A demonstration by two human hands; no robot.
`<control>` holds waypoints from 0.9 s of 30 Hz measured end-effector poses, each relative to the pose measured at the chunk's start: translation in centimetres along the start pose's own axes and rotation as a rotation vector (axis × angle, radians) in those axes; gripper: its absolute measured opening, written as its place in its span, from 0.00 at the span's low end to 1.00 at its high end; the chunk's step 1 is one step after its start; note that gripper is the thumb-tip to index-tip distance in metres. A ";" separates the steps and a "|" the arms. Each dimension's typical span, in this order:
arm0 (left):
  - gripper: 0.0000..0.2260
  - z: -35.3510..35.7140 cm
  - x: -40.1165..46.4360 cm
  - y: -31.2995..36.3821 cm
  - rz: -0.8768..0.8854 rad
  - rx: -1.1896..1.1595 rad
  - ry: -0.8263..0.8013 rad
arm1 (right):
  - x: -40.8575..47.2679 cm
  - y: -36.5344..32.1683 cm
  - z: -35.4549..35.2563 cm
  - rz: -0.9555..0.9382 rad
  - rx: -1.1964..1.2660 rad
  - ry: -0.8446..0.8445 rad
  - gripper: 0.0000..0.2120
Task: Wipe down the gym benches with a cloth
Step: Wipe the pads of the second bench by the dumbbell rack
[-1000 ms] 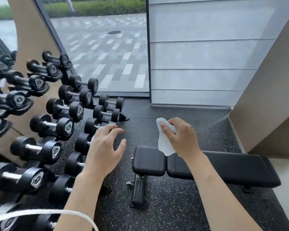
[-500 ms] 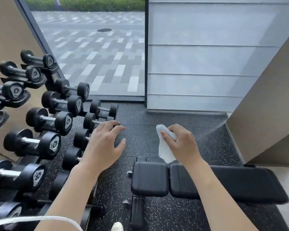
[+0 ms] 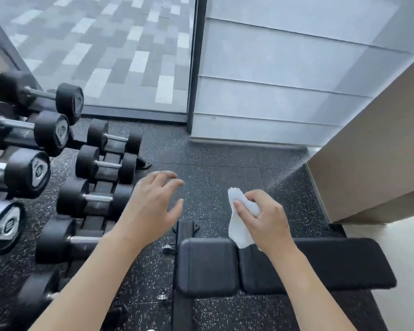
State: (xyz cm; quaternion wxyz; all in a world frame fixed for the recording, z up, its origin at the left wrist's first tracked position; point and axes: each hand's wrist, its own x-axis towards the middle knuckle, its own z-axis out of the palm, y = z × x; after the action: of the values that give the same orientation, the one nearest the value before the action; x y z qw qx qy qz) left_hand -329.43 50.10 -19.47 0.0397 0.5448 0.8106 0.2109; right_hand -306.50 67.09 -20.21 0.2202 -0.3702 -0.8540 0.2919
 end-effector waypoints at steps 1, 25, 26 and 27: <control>0.18 1.8 -0.2 -0.6 -0.016 -0.023 0.002 | 0.3 1.3 1.1 0.012 0.000 -0.012 0.07; 0.22 45.3 -13.6 -14.2 -0.336 -0.231 -0.150 | -3.4 27.9 38.7 -0.166 -0.099 -0.100 0.10; 0.22 46.7 -14.3 -14.4 -0.344 -0.240 -0.153 | -2.9 28.3 40.2 -0.197 -0.111 -0.077 0.10; 0.22 48.1 -15.1 -14.5 -0.350 -0.250 -0.153 | -2.3 28.6 41.6 -0.233 -0.127 -0.050 0.10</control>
State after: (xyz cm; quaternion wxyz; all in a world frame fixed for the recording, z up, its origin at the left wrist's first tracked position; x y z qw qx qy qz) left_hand -321.79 46.29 -71.21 0.2044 0.4011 0.8550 0.2575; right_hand -315.28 67.26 -70.01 0.2072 -0.2745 -0.9131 0.2191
